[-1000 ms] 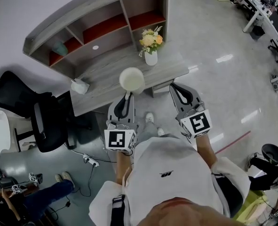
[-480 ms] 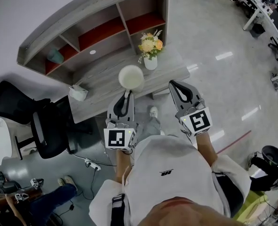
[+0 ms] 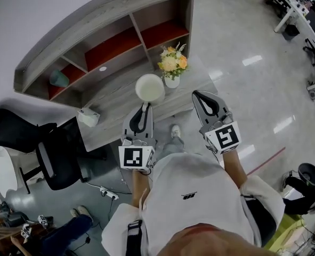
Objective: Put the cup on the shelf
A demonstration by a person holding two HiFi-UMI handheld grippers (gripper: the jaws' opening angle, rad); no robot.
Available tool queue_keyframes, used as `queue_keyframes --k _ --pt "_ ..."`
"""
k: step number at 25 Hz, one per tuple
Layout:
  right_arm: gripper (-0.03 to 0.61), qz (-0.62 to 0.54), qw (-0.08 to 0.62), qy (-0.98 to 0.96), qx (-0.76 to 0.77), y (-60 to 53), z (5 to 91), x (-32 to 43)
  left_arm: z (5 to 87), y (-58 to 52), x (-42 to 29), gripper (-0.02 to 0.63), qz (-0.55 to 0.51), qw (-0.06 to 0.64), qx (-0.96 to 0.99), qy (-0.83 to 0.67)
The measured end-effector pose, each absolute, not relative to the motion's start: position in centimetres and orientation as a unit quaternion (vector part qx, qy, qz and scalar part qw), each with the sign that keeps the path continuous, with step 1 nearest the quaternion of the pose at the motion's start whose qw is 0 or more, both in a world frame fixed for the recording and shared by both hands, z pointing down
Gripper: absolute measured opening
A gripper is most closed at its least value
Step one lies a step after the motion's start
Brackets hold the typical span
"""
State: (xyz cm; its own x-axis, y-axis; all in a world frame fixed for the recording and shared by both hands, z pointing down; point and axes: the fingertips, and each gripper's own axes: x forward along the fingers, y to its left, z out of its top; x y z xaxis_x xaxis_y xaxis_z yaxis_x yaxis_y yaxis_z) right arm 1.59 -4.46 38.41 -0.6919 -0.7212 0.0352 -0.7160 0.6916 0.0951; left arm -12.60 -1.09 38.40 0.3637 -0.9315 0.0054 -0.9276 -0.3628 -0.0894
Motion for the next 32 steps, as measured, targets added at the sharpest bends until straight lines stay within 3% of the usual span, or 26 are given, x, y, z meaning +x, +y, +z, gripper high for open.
queue_keyframes --k 32 --pt "0.028 -0.022 0.056 -0.885 0.462 -17.4 39.2 -0.4 40.0 -17.3 -13.4 0.052 -0.011 0.022 -0.875 0.484"
